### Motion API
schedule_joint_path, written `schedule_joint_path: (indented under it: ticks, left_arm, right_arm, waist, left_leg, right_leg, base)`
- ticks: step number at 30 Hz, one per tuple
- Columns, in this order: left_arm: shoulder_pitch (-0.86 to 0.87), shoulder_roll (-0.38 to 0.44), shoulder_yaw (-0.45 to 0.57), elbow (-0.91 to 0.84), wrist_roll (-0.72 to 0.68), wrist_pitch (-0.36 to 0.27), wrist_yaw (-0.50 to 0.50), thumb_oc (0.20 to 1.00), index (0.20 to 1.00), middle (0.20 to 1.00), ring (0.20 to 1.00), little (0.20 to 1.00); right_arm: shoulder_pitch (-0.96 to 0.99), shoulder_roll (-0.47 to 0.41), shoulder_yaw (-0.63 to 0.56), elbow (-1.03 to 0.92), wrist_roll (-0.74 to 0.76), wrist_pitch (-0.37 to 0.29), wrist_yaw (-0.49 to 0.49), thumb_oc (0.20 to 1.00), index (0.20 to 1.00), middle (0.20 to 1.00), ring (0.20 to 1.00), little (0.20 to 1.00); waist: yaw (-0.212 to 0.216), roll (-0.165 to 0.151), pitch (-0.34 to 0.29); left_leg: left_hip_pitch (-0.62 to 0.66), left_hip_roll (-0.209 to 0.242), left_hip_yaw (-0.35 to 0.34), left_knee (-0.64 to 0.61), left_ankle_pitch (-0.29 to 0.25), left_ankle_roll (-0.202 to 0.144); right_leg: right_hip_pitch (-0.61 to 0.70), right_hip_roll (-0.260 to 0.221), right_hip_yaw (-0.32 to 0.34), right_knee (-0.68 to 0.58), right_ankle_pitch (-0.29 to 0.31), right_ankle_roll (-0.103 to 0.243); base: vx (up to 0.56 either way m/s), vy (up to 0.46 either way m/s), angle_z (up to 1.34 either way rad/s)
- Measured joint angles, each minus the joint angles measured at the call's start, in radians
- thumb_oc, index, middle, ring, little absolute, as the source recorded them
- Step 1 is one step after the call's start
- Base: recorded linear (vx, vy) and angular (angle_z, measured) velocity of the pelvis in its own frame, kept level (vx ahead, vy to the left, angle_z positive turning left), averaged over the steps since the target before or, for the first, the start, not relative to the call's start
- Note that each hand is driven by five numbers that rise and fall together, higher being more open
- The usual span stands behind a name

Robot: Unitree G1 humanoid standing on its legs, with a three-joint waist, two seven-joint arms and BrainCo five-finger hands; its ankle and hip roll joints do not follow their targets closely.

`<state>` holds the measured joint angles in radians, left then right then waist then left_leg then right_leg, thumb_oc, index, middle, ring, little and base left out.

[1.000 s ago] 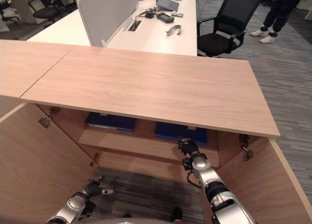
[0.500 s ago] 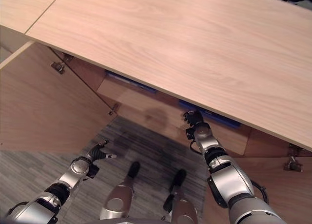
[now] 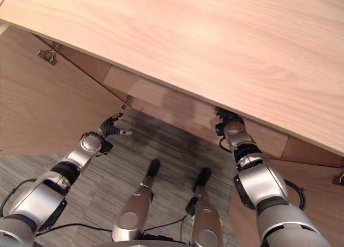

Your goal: Put the empty folder in the office cabinet

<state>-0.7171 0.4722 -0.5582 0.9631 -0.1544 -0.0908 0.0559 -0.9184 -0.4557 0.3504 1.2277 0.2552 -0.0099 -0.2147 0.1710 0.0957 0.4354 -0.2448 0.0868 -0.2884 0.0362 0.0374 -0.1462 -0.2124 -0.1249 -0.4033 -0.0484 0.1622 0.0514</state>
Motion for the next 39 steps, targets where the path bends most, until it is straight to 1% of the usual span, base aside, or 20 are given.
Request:
schedule_joint_path:
  ticks: [1,2,3,5,6,7,8,10,12,15,16,18,22,24,25,28,31,35,37,39]
  left_arm:
    - [0.060,-0.011,0.054,-0.061,-0.043,0.011,-0.009,1.000,1.000,1.000,1.000,1.000]
    - [0.265,-0.040,0.255,-0.315,-0.164,-0.029,-0.022,1.000,1.000,1.000,1.000,1.000]
    - [0.527,-0.074,0.307,-0.529,-0.262,-0.102,-0.093,1.000,1.000,1.000,1.000,1.000]
    - [0.601,-0.014,0.229,-0.467,-0.311,-0.052,-0.151,1.000,1.000,1.000,1.000,1.000]
    - [0.634,0.016,0.232,-0.452,-0.322,-0.052,-0.179,1.000,1.000,1.000,1.000,1.000]
    - [0.699,0.061,0.253,-0.443,-0.378,-0.015,-0.189,1.000,1.000,1.000,1.000,1.000]
    - [0.722,0.086,0.249,-0.437,-0.382,-0.017,-0.195,1.000,1.000,1.000,1.000,1.000]
    - [0.747,0.111,0.244,-0.442,-0.388,-0.017,-0.212,1.000,1.000,1.000,1.000,1.000]
    - [0.691,0.088,0.224,-0.431,-0.389,-0.021,-0.213,1.000,1.000,1.000,1.000,1.000]
    - [0.630,0.080,0.205,-0.476,-0.417,-0.043,-0.237,1.000,1.000,1.000,1.000,1.000]
    - [0.564,0.078,0.163,-0.432,-0.417,-0.045,-0.229,1.000,1.000,1.000,1.000,1.000]
    - [0.477,0.062,0.137,-0.366,-0.417,-0.029,-0.212,1.000,1.000,1.000,1.000,1.000]
    - [0.584,0.063,0.214,-0.572,-0.419,-0.052,-0.222,1.000,1.000,1.000,1.000,1.000]
    - [0.614,0.047,0.190,-0.531,-0.413,-0.051,-0.218,1.000,1.000,1.000,1.000,1.000]
    - [0.606,0.038,0.155,-0.492,-0.406,-0.031,-0.217,1.000,1.000,1.000,1.000,1.000]
    - [0.607,0.022,0.158,-0.494,-0.392,-0.027,-0.218,1.000,1.000,1.000,1.000,1.000]
    - [0.602,0.007,0.168,-0.489,-0.379,-0.027,-0.210,1.000,1.000,1.000,1.000,1.000]
    - [0.596,0.006,0.174,-0.484,-0.378,-0.027,-0.211,1.000,1.000,1.000,1.000,1.000]
    - [0.598,0.005,0.198,-0.486,-0.376,-0.022,-0.212,1.000,1.000,1.000,1.000,1.000]
    - [0.595,0.007,0.209,-0.483,-0.369,-0.022,-0.212,1.000,1.000,1.000,1.000,1.000]
  right_arm:
    - [0.017,0.000,-0.011,-0.029,0.001,0.008,-0.003,0.200,0.200,0.200,0.200,0.200]
    - [0.090,-0.030,-0.057,-0.156,0.001,0.000,-0.002,0.200,0.200,0.200,0.200,0.200]
    - [0.160,-0.098,-0.098,-0.153,0.002,-0.017,0.001,0.200,0.200,0.200,0.200,0.200]
    - [0.161,-0.185,-0.163,-0.076,0.009,-0.007,0.004,0.200,0.200,0.200,0.200,0.200]
    - [0.152,-0.242,-0.178,-0.047,0.022,-0.010,0.001,0.200,0.200,0.200,0.200,0.200]
    - [0.150,-0.297,-0.207,-0.042,0.042,-0.012,-0.009,0.200,0.200,0.200,0.200,0.200]
    - [0.145,-0.324,-0.217,-0.034,0.043,-0.012,-0.009,0.200,0.200,0.200,0.200,0.200]
    - [0.125,-0.327,-0.227,-0.020,0.050,-0.026,-0.013,0.200,0.200,0.200,0.200,0.200]
    - [0.057,-0.326,-0.208,0.037,0.053,-0.024,-0.014,0.200,0.200,0.200,0.200,0.200]
    - [0.029,-0.339,-0.201,0.020,0.064,-0.034,-0.005,0.200,0.200,0.200,0.200,0.200]
    - [0.004,-0.334,-0.193,0.048,0.077,-0.030,-0.018,0.200,0.200,0.200,0.200,0.200]
    - [-0.037,-0.331,-0.183,0.058,0.079,-0.026,-0.021,0.200,0.200,0.200,0.200,0.200]
    - [-0.016,-0.379,-0.204,0.054,0.080,-0.025,-0.024,0.200,0.200,0.200,0.200,0.200]
    - [-0.018,-0.374,-0.202,0.069,0.081,-0.023,-0.027,0.200,0.200,0.200,0.200,0.200]
    - [-0.019,-0.370,-0.202,0.065,0.083,-0.025,-0.027,0.200,0.200,0.200,0.200,0.200]
    - [-0.004,-0.360,-0.204,0.052,0.120,-0.032,-0.026,0.200,0.200,0.200,0.200,0.200]
    - [0.095,-0.311,-0.247,-0.043,0.129,-0.046,-0.025,0.200,0.200,0.200,0.200,0.200]
    - [0.169,-0.246,-0.276,-0.081,0.158,-0.054,-0.024,0.200,0.200,0.200,0.200,0.200]
    - [0.279,-0.176,-0.313,-0.178,0.157,-0.058,-0.025,0.200,0.200,0.200,0.200,0.200]
    - [0.294,-0.151,-0.314,-0.178,0.157,-0.061,-0.026,0.200,0.200,0.200,0.200,0.200]
  waist:
    - [0.006,0.004,0.003]
    - [0.004,0.007,0.011]
    - [0.001,0.029,0.003]
    - [0.049,0.077,0.005]
    - [0.059,0.100,0.007]
    - [0.081,0.118,0.016]
    - [0.094,0.125,0.017]
    - [0.103,0.134,0.014]
    - [0.111,0.143,0.018]
    - [0.112,0.143,0.019]
    - [0.109,0.145,0.020]
    - [0.096,0.145,0.022]
    - [0.094,0.139,0.035]
    - [0.086,0.139,0.035]
    - [0.085,0.136,0.037]
    - [0.086,0.131,0.040]
    - [0.083,0.124,0.041]
    - [0.082,0.107,0.038]
    - [0.075,0.067,0.019]
    - [0.066,0.048,0.008]
  left_leg:
    - [-0.003,-0.005,0.001,0.003,0.000,0.000]
    - [-0.004,-0.014,0.008,0.016,0.000,0.000]
    - [0.025,-0.020,0.009,0.004,0.000,0.000]
    - [0.021,-0.024,0.007,0.005,0.003,0.004]
    - [0.009,-0.027,0.000,0.003,0.003,0.008]
    - [-0.006,-0.032,-0.004,0.002,0.010,0.012]
    - [-0.010,-0.035,-0.004,0.005,0.014,0.013]
    - [-0.013,-0.044,-0.012,0.004,0.019,0.018]
    - [-0.030,-0.057,-0.020,0.009,0.030,0.021]
    - [-0.061,-0.066,-0.029,0.005,0.045,0.024]
    - [-0.066,-0.070,-0.030,0.004,0.051,0.024]
    - [-0.080,-0.068,-0.037,0.001,0.056,0.021]
    - [-0.066,-0.069,-0.038,-0.016,0.070,0.023]
    - [-0.038,-0.068,-0.039,-0.030,0.070,0.023]
    - [-0.025,-0.066,-0.040,-0.036,0.070,0.023]
    - [-0.021,-0.065,-0.048,-0.037,0.070,0.023]
    - [0.002,-0.064,-0.056,-0.040,0.070,0.023]
    - [0.011,-0.065,-0.060,-0.043,0.070,0.023]
    - [0.015,-0.064,-0.062,-0.043,0.070,0.023]
    - [0.015,-0.065,-0.063,-0.043,0.070,0.023]
  right_leg:
    - [0.002,-0.002,-0.002,0.007,-0.008,0.007]
    - [0.003,-0.009,-0.001,0.027,-0.021,0.016]
    - [0.032,-0.026,-0.025,0.025,-0.035,0.014]
    - [0.035,-0.035,-0.043,0.044,-0.052,0.026]
    - [0.022,-0.040,-0.051,0.060,-0.062,0.024]
    - [0.000,-0.050,-0.056,0.083,-0.065,0.024]
    - [-0.006,-0.055,-0.057,0.095,-0.067,0.024]
    - [-0.015,-0.069,-0.061,0.113,-0.075,0.029]
    - [-0.036,-0.088,-0.065,0.142,-0.082,0.033]
    - [-0.074,-0.103,-0.071,0.168,-0.088,0.038]
    - [-0.080,-0.107,-0.072,0.171,-0.089,0.038]
    - [-0.092,-0.106,-0.076,0.176,-0.089,0.039]
    - [-0.084,-0.105,-0.082,0.176,-0.085,0.034]
    - [-0.060,-0.106,-0.084,0.175,-0.088,0.037]
    - [-0.047,-0.104,-0.086,0.172,-0.091,0.038]
    - [-0.035,-0.102,-0.097,0.168,-0.091,0.038]
    - [-0.004,-0.100,-0.107,0.160,-0.092,0.039]
    - [0.007,-0.100,-0.111,0.158,-0.093,0.040]
    - [0.015,-0.099,-0.115,0.153,-0.093,0.040]
    - [0.019,-0.099,-0.117,0.147,-0.091,0.042]
  base:
    - [-0.02,-0.065,-0.01]
    - [-0.05,-0.042,0.26]
    - [-0.04,-0.034,0.42]
    - [-0.04,-0.022,0.42]
    - [-0.05,-0.001,0.26]
    - [-0.04,0.004,0.21]
    - [-0.06,-0.016,0.14]
    - [-0.04,-0.019,0.11]
    - [-0.04,0.010,0.16]
    - [-0.03,-0.006,0.14]
    - [-0.02,-0.025,0.04]
    - [0.00,-0.025,0.07]
    - [0.01,-0.011,0.03]
    - [0.01,-0.010,0.02]
    - [0.02,-0.013,0.05]
    - [0.04,-0.036,0.09]
    - [0.04,-0.016,0.08]
    - [0.01,-0.003,0.02]
    - [0.03,0.000,0.04]
    - [0.03,0.014,0.03]
